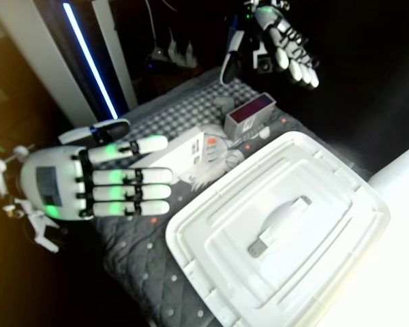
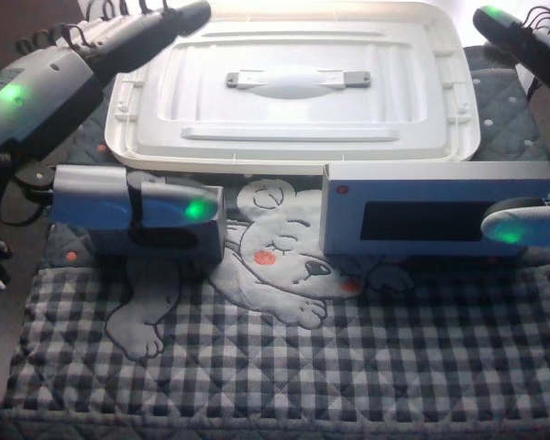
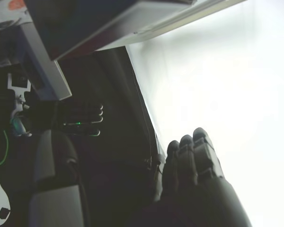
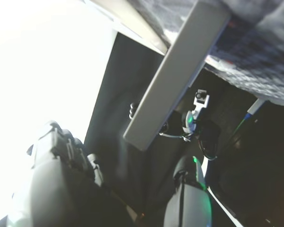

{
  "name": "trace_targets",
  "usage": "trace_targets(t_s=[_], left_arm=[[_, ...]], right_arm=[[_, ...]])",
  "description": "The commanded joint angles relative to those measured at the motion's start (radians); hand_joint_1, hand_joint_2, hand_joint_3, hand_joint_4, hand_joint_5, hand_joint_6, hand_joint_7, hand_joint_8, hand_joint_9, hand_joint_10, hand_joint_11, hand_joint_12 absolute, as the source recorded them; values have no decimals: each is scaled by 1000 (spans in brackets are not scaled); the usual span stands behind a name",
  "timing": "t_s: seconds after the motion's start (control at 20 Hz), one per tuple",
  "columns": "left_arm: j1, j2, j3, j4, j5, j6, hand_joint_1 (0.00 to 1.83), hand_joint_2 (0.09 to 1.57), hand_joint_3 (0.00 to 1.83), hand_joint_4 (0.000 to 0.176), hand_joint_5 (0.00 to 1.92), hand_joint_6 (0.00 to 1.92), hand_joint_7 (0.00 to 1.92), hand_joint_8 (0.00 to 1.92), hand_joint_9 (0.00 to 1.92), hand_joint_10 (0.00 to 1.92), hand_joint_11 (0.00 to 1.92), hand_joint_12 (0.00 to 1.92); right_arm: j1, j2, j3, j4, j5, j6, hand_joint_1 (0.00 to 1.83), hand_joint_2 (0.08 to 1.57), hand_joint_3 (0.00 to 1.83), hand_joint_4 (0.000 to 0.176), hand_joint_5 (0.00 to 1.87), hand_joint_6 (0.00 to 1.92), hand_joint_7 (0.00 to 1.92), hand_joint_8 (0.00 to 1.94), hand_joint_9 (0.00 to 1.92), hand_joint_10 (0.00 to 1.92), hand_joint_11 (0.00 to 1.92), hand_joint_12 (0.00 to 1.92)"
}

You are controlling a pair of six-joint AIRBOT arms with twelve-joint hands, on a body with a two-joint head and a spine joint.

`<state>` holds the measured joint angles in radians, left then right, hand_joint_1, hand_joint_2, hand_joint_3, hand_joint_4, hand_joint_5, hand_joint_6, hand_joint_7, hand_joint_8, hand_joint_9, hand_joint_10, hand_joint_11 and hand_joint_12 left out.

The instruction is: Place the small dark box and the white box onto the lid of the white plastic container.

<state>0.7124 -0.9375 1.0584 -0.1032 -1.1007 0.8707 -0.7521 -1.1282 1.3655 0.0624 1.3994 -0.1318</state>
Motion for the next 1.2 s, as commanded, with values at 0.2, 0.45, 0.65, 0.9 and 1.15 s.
trace_targets(t_s=[0.2,0.45,0.65,0.9,1.15], left_arm=[[-13,-1,9,8,-69,-14,567,823,0,39,101,1,152,6,172,7,0,554],[-23,-8,29,41,36,-26,636,722,0,43,126,1,165,2,179,0,0,595],[-41,-10,44,75,124,-26,713,706,0,33,142,6,167,1,192,3,0,642],[-72,-35,78,113,242,-33,722,723,3,52,75,1,33,4,73,2,0,386],[-100,-65,111,161,339,-59,630,748,1,85,85,5,143,7,113,9,106,67]], right_arm=[[62,-12,28,-24,28,7,776,690,2,92,0,0,0,0,0,0,0,36],[133,-43,60,-117,-88,7,825,660,0,97,0,0,0,0,0,0,1,29],[134,-49,72,-127,-134,7,803,635,0,45,13,5,0,0,0,0,57,62],[134,-62,89,-136,-182,8,838,601,3,28,56,2,28,2,0,0,0,157],[134,-68,89,-147,-184,14,1176,838,2,0,817,51,797,47,734,100,327,937]])
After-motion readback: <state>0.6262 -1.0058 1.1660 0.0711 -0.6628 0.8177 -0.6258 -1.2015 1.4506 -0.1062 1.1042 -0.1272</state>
